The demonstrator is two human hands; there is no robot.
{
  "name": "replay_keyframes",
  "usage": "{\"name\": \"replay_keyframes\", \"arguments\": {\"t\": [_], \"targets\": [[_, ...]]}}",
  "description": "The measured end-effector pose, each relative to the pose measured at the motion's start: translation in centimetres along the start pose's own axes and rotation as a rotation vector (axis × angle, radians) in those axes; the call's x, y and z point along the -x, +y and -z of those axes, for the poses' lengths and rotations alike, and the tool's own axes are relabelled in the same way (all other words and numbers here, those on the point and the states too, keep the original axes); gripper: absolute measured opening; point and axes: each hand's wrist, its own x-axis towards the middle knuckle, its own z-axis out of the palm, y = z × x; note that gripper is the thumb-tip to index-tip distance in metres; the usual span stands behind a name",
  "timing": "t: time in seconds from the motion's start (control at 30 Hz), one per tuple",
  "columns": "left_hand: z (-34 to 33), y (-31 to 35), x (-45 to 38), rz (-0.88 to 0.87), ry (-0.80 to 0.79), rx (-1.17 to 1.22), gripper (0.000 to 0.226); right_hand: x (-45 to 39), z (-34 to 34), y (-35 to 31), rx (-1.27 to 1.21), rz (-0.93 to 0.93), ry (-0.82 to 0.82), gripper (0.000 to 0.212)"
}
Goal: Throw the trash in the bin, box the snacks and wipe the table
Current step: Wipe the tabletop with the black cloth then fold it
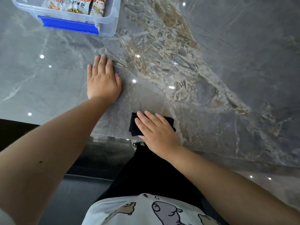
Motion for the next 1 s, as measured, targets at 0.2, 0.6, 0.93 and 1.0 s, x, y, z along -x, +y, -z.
{"name": "replay_keyframes", "arguments": {"t": [0.2, 0.6, 0.93, 1.0], "targets": [[0.4, 0.1, -0.2, 0.010, -0.040, 0.015, 0.058, -2.0, 2.5, 1.9, -0.405, -0.094, 0.112, 0.039], [-0.8, 7.6, -1.7, -0.138, -0.090, 0.031, 0.058, -10.0, 11.0, 23.7, -1.103, -0.995, 0.488, 0.019], [-1.5, 7.9, -1.5, -0.121, -0.040, -0.009, 0.058, -18.9, 7.7, 34.5, -0.192, -0.590, 0.174, 0.051], [-1.7, 7.7, -1.5, -0.125, -0.034, -0.012, 0.057, -19.3, 6.0, 34.0, -0.123, -0.508, 0.030, 0.053]]}}
